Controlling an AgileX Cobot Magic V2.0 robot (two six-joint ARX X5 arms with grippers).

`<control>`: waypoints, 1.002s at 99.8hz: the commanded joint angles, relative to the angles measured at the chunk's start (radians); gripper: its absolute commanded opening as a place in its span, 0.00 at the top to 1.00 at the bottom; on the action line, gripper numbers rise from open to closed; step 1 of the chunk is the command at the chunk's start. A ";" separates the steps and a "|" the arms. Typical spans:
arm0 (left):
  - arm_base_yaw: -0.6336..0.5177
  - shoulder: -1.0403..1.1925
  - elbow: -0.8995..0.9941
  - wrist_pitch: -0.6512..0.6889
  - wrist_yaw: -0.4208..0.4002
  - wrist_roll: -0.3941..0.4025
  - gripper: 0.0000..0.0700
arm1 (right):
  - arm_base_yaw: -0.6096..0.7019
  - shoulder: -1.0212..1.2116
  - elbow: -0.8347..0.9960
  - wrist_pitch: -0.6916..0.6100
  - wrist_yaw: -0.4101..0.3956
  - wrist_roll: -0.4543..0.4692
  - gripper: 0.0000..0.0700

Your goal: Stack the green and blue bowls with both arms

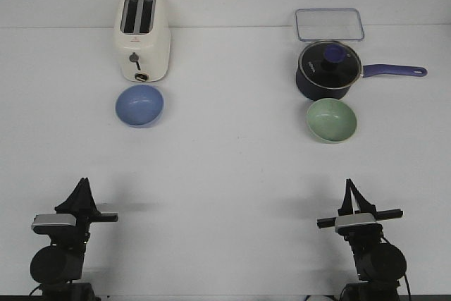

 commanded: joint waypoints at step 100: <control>-0.001 -0.001 -0.019 0.012 0.002 0.014 0.98 | 0.002 0.000 -0.002 0.025 -0.037 0.426 1.00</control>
